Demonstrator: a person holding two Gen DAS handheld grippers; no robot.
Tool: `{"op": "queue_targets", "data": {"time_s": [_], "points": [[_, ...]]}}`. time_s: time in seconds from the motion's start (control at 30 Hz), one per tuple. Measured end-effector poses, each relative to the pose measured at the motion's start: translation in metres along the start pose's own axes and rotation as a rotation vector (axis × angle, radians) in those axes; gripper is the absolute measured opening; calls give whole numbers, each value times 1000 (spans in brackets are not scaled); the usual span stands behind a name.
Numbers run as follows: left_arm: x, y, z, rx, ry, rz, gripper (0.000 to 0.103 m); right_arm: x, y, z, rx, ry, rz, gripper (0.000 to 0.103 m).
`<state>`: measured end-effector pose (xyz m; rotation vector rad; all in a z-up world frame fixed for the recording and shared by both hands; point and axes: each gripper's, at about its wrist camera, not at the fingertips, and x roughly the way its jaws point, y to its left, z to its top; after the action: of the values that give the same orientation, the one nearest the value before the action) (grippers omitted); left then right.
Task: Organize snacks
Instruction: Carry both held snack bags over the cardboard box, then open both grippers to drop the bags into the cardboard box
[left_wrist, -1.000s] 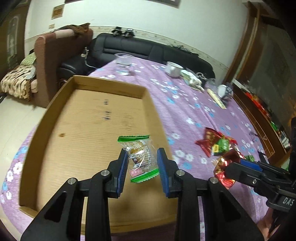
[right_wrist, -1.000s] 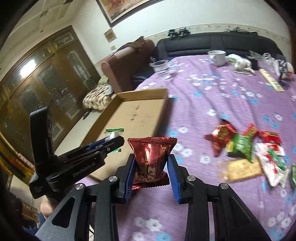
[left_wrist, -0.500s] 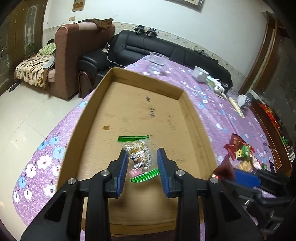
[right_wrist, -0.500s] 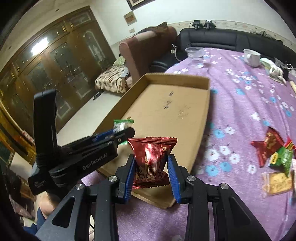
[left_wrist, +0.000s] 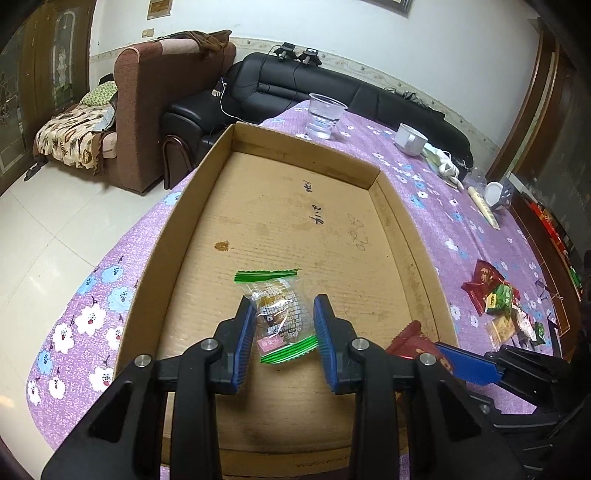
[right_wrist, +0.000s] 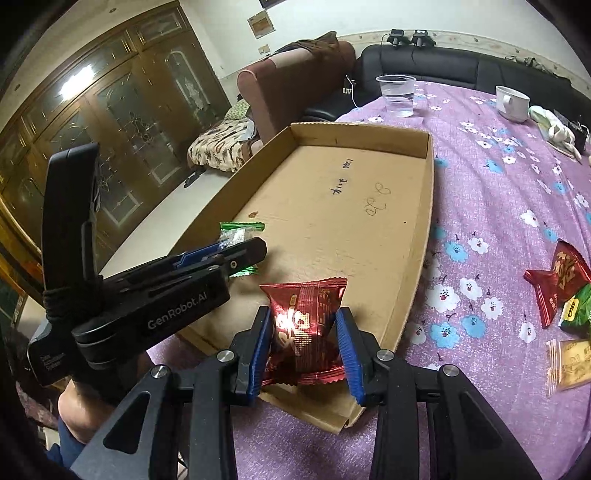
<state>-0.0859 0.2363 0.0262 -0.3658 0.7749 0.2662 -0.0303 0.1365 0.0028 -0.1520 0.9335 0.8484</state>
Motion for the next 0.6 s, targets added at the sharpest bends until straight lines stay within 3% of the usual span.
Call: {"op": "queue_targets", "data": {"time_s": [0.6], "points": [[-9,-6,2,7,-1,-26,33,-36,-8,-1,27,-83,26,43]]}}
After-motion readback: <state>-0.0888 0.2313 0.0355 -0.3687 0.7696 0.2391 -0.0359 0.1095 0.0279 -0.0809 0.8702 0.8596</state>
